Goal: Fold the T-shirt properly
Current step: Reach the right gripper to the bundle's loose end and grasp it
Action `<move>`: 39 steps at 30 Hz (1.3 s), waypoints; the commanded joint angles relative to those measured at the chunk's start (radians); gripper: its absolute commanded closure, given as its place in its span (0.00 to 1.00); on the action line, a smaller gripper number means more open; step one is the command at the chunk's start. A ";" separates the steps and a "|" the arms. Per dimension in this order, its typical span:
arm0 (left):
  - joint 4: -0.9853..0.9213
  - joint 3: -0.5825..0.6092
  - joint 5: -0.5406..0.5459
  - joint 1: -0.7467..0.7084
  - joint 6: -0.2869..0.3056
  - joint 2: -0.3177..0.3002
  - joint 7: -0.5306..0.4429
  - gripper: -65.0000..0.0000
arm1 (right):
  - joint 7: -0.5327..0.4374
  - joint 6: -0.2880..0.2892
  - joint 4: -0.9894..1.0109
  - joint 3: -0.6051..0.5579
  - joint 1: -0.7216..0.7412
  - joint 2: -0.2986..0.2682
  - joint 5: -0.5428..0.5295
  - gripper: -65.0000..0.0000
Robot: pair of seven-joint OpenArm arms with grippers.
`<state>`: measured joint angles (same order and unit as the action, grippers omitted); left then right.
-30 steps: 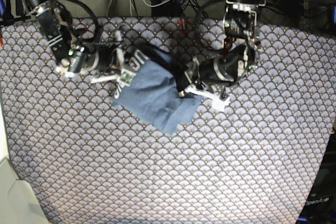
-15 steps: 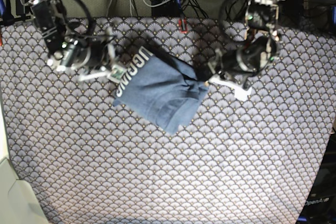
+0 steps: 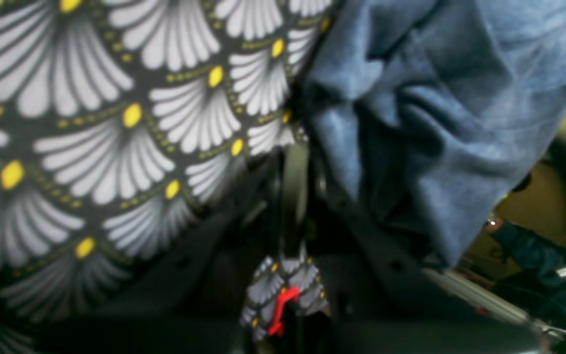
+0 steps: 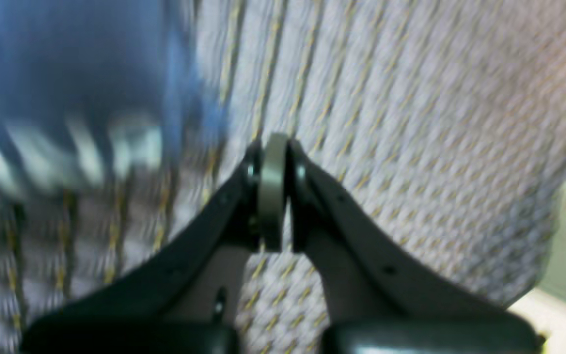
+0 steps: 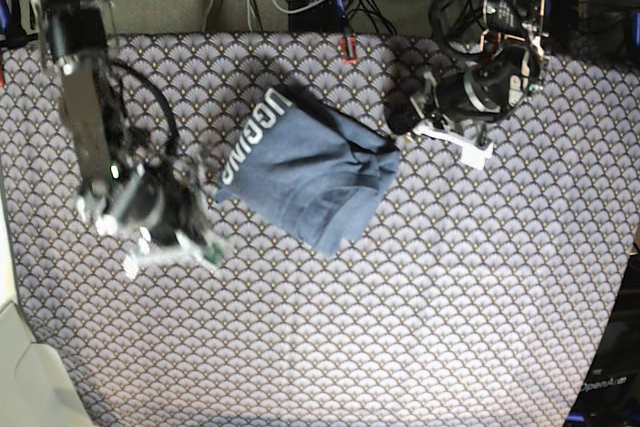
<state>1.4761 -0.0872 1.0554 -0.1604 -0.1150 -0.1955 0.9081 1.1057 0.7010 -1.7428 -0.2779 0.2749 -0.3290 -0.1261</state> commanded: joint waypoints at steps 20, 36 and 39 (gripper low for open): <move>0.019 -0.004 0.023 -0.017 0.008 -0.015 -0.004 1.00 | 0.196 -0.003 -0.018 -0.093 0.111 0.314 0.006 0.69; 0.021 -0.004 0.027 -0.018 0.008 -0.015 -0.007 1.00 | 0.100 -0.003 0.171 -0.090 0.119 0.334 0.006 0.52; 0.021 -0.004 0.027 -0.018 0.008 -0.015 -0.007 1.00 | 0.078 -0.003 0.212 -0.090 0.122 0.336 0.006 0.52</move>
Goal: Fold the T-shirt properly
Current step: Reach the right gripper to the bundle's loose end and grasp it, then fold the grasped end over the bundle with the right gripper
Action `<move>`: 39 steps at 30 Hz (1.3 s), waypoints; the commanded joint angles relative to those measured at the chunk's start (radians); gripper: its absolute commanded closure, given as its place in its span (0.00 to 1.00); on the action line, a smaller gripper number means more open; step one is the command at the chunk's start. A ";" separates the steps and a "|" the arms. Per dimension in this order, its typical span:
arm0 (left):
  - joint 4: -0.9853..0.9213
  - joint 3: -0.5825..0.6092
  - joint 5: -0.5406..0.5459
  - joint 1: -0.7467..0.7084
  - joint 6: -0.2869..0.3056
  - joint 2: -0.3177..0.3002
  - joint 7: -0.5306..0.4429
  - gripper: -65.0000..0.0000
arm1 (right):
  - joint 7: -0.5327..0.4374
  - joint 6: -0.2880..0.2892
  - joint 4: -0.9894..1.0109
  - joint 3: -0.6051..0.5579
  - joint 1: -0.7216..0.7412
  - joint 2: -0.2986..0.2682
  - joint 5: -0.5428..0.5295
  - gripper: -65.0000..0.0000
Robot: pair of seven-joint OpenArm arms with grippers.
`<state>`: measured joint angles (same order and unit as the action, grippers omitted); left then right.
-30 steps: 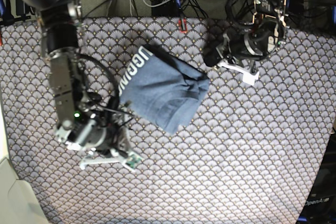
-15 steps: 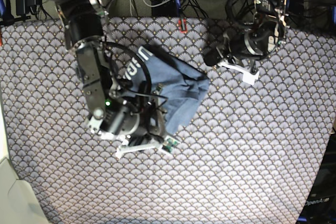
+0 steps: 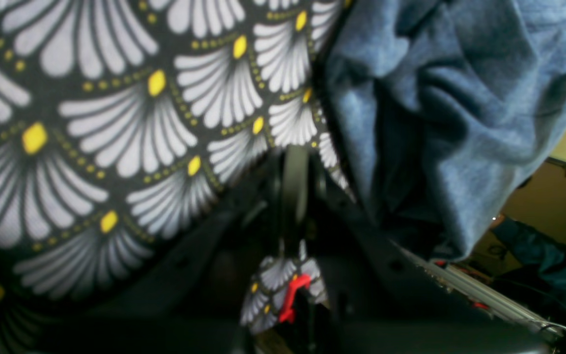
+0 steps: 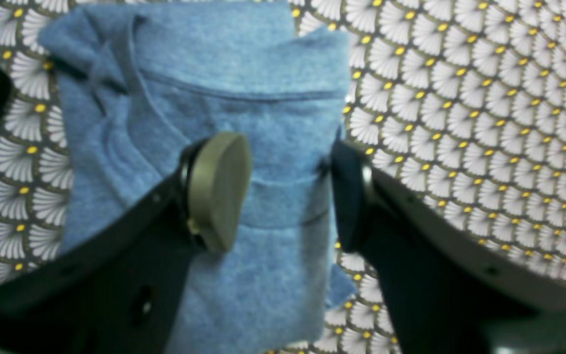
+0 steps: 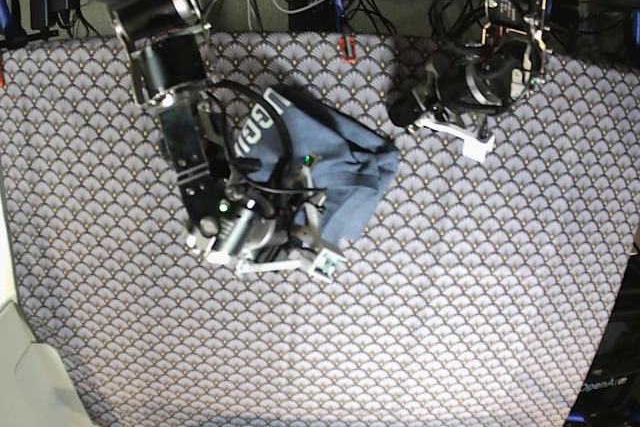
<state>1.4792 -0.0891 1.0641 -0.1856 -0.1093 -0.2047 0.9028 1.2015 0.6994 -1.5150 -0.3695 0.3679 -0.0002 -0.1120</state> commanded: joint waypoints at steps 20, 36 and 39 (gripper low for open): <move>0.018 -0.002 0.018 0.007 0.003 -0.006 -0.004 1.00 | -0.105 -0.001 0.103 0.004 0.102 0.006 -0.007 0.52; 0.018 -0.002 0.018 0.007 0.004 -0.006 -0.004 1.00 | -0.205 -0.001 0.294 0.002 0.142 0.007 -0.008 0.52; 0.018 -0.002 0.018 0.007 0.004 -0.006 -0.006 1.00 | -0.222 -0.001 0.313 0.002 0.150 0.007 -0.008 0.52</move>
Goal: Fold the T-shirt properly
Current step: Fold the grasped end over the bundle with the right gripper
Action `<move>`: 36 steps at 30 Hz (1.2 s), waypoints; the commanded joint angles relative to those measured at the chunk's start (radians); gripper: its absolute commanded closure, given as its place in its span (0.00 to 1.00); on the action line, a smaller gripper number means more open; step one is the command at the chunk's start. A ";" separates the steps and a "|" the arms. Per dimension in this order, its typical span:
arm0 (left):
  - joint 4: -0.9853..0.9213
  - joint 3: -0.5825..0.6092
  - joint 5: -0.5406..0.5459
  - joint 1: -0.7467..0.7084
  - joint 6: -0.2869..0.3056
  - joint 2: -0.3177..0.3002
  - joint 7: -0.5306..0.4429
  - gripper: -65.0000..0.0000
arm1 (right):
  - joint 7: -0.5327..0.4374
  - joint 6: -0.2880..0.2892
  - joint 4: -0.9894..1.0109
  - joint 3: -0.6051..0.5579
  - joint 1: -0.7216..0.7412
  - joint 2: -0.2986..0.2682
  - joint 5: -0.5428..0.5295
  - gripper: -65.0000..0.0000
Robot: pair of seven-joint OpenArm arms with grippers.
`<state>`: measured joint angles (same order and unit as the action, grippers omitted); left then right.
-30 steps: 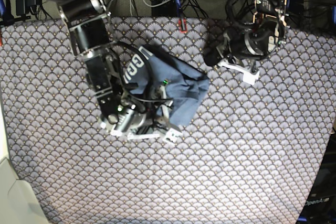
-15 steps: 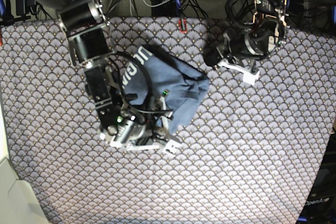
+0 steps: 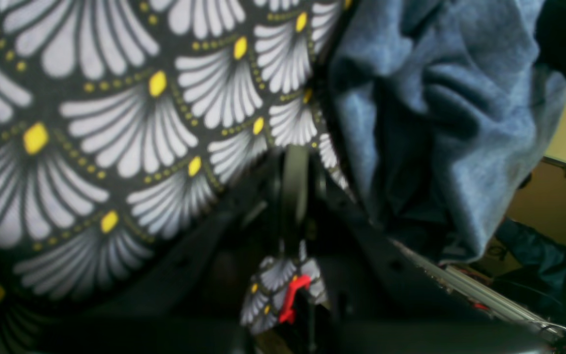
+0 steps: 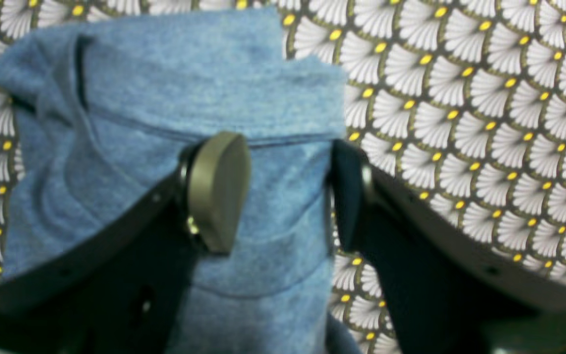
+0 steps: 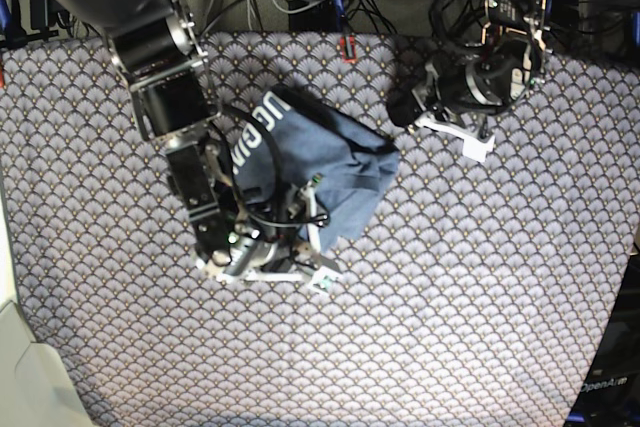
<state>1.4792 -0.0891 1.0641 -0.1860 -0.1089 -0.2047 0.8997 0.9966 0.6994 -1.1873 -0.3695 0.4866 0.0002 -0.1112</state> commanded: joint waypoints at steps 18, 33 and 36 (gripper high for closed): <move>0.018 -0.002 0.020 0.007 0.004 -0.006 -0.003 1.00 | -0.015 -0.001 -0.019 0.000 0.021 0.034 -0.009 1.00; 0.018 -0.002 0.020 0.007 0.004 -0.006 -0.001 1.00 | 0.129 -0.001 -0.213 0.000 -0.001 0.106 -0.009 1.00; 0.018 -0.002 0.020 0.007 0.004 -0.006 -0.001 1.00 | 0.121 -0.001 -0.204 -0.009 -0.025 0.111 -0.009 1.00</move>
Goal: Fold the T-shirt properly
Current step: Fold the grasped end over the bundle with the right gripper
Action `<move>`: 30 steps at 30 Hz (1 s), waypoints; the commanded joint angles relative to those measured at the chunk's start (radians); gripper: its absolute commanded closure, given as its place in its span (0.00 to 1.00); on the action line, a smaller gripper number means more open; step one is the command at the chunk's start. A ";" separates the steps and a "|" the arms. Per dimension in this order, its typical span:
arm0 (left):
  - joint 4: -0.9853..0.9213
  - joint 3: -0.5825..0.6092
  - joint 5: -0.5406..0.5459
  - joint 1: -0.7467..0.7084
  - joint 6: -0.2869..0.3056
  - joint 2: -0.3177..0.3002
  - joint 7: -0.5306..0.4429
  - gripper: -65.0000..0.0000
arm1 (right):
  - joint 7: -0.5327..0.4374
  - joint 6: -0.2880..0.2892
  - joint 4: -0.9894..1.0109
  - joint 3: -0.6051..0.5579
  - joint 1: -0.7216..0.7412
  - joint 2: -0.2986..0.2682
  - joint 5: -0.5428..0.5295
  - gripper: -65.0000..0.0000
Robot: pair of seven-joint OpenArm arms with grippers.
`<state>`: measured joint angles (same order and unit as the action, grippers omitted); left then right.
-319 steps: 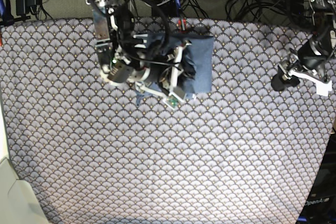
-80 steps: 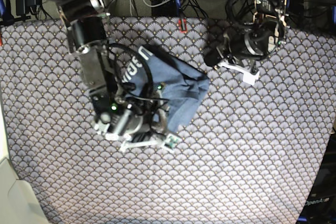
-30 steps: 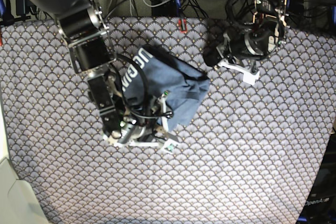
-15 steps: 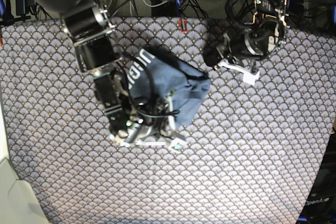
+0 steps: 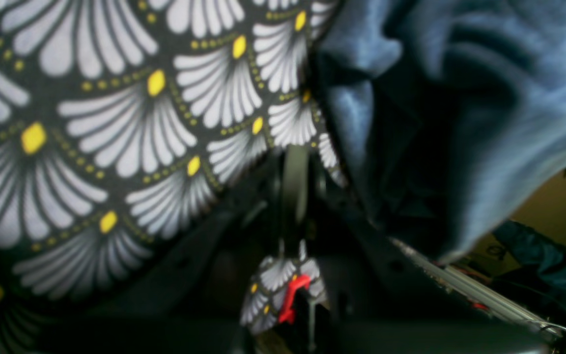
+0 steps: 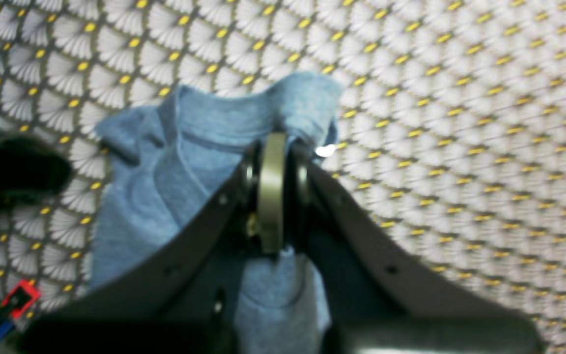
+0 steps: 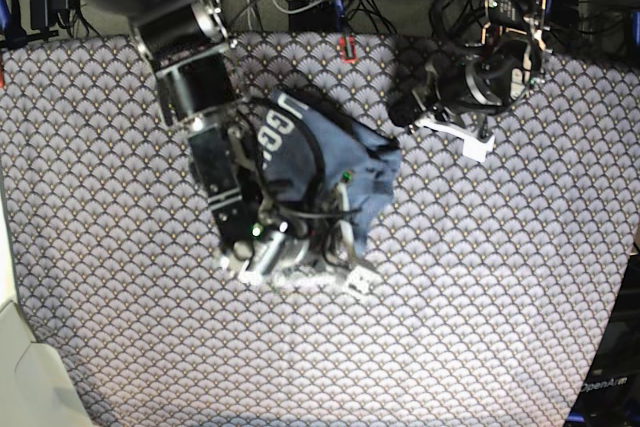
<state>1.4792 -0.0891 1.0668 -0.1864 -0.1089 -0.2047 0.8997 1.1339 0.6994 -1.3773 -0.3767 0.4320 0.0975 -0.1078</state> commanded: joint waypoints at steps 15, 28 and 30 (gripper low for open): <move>0.018 -0.002 0.017 0.008 0.005 -0.006 0.003 1.00 | -0.096 -0.001 0.078 -0.100 0.020 0.015 -0.003 1.00; 0.018 -0.002 0.017 0.008 0.007 -0.005 0.006 1.00 | -0.021 -0.001 0.184 -0.094 0.087 0.020 -0.003 1.00; 0.018 -0.002 0.017 0.008 0.007 -0.003 0.006 1.00 | -0.012 -0.001 0.184 -0.094 0.090 0.020 -0.005 1.00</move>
<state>1.4792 -0.0895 1.0668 -0.1856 -0.1085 -0.2035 0.9039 1.1255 0.6991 -1.1763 -0.4740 0.4946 0.1066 -0.1085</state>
